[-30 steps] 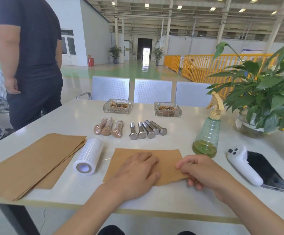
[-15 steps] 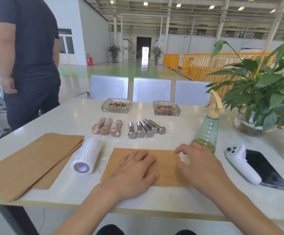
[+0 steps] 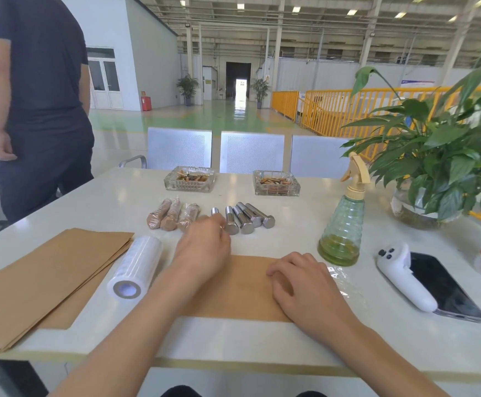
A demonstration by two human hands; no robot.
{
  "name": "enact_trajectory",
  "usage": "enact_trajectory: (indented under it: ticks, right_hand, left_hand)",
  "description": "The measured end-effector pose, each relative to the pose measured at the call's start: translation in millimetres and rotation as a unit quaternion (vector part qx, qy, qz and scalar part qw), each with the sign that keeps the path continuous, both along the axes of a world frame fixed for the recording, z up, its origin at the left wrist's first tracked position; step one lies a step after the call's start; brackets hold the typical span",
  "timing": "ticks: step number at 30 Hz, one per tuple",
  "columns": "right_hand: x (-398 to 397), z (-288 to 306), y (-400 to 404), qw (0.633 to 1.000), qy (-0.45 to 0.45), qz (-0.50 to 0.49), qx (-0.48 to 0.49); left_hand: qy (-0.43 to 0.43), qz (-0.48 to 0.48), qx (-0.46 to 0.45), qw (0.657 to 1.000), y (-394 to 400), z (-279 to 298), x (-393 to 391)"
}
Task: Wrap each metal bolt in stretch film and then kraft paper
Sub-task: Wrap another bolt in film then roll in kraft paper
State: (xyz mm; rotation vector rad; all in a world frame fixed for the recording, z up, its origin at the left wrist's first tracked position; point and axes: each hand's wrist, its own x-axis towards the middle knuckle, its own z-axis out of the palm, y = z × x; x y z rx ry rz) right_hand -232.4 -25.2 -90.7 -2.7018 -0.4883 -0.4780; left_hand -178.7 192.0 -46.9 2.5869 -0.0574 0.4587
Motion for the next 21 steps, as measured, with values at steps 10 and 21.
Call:
enact_trajectory:
  ticks: [10, 21]
  right_hand:
    - [-1, -4, -5, 1.000, -0.010, 0.021, 0.012]
    - [-4, 0, -6, 0.997, -0.024, 0.036, 0.061]
  left_hand:
    - [0.084, 0.060, 0.094, 0.990, -1, -7, 53]
    - [0.044, 0.101, 0.132, 0.985, -2, -5, 57]
